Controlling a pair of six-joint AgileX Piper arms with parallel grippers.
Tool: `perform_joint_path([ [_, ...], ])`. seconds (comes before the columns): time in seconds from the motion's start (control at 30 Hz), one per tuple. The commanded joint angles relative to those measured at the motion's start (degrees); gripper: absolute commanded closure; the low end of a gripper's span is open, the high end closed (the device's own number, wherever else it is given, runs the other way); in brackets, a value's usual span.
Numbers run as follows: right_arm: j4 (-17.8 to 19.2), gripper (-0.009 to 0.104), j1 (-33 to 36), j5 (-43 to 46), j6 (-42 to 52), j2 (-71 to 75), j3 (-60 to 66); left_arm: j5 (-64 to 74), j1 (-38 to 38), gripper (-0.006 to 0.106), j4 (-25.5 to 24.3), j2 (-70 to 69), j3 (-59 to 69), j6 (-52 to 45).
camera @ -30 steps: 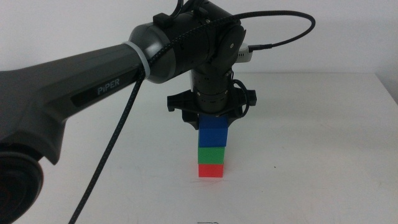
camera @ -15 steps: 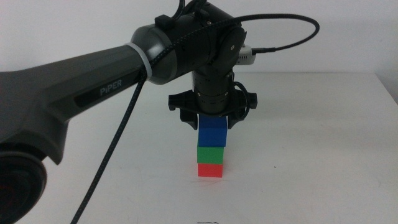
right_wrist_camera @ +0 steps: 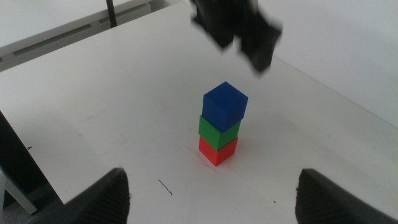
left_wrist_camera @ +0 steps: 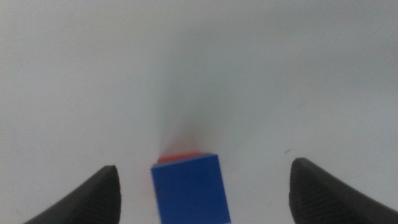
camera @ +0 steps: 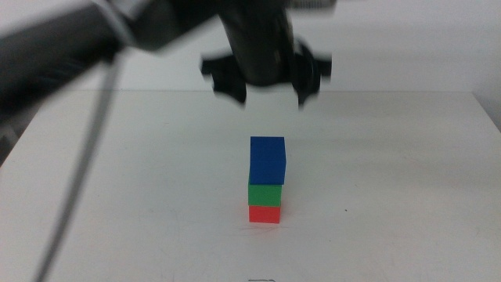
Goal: Stack red cubes first, then green, then blue cubes in a specific spot.
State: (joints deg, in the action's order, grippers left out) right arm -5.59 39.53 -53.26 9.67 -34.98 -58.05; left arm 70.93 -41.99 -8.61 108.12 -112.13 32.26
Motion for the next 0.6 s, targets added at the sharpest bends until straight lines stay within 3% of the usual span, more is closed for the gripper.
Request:
perform_joint_path([
  [0.0, 0.4, 0.014, -0.3, 4.4, 0.6, -0.3, -1.3, 4.7, -0.2, 0.010, -1.8, -7.5, -3.4, -1.6],
  [0.27, 0.4, 0.014, -0.3, 4.5, 0.6, -0.3, -1.3, 4.7, 3.1, 0.010, -7.1, -20.9, 0.9, -8.1],
  [0.43, 0.4, 0.014, -0.3, 4.5, 0.6, -0.3, -1.3, 4.1, 11.1, 0.010, -5.6, -29.9, 8.2, -14.2],
  [0.57, 0.6, 0.014, -0.3, 4.4, 0.6, -0.3, -1.3, -2.2, 20.5, 0.010, 1.3, -37.8, 16.1, -24.3],
])
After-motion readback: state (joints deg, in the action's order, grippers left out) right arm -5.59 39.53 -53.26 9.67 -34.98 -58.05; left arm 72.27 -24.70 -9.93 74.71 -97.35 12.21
